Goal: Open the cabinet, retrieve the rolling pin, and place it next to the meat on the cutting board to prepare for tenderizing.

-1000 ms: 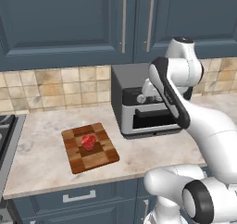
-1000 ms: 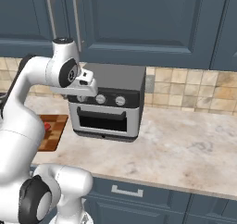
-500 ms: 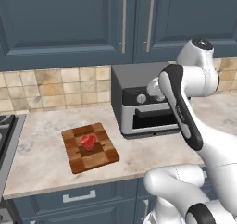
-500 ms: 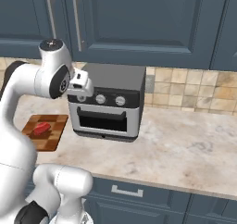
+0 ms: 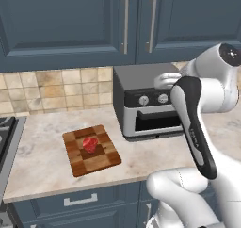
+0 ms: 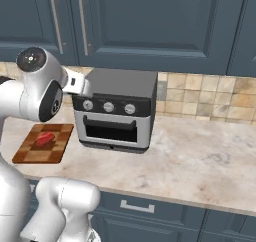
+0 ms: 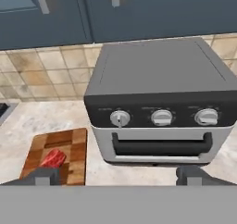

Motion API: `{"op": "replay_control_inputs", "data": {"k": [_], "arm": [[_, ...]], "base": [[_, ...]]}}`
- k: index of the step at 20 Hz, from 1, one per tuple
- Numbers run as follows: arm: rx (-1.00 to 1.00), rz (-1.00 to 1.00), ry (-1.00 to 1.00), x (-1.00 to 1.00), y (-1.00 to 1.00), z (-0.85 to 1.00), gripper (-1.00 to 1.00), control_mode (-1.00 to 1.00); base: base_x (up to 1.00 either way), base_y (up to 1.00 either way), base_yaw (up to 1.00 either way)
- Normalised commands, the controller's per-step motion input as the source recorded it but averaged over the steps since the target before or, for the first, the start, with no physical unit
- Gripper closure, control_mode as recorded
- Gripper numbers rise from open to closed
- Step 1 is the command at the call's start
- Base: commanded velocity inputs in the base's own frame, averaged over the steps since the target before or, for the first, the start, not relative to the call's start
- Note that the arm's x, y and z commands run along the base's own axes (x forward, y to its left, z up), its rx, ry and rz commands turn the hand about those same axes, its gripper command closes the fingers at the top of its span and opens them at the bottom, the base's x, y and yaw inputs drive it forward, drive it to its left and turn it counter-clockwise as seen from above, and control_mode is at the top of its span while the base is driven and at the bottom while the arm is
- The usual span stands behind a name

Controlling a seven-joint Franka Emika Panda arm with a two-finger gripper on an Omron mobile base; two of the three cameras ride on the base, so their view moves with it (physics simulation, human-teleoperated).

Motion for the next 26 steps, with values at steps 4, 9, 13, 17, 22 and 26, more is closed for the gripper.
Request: {"op": "replay_control_inputs", "data": {"k": [4, 9, 13, 17, 22, 26], "arm": [[0.02, -0.06, -0.28, -0.07, 0.03, 0.59, -1.00, -1.00], [0.04, -0.07, -0.29, -0.02, 0.00, 0.46, -1.00, -1.00], [0.06, -0.05, -0.26, 0.00, -0.03, 0.42, -1.00, -1.00], [0.03, -0.03, -0.23, 0.05, 0.00, 0.37, -1.00, -1.00], [0.00, -0.06, -0.19, 0.07, 0.20, 0.23, -1.00, -1.00], [0.00, -0.10, -0.12, 0.08, 0.34, 0.05, -1.00, -1.00]], "base": [[0.00, 0.00, 0.00], [0.00, 0.00, 0.00], [0.00, 0.00, 0.00], [0.00, 0.00, 0.00], [0.00, 0.00, 0.00], [0.00, 0.00, 0.00]]}}
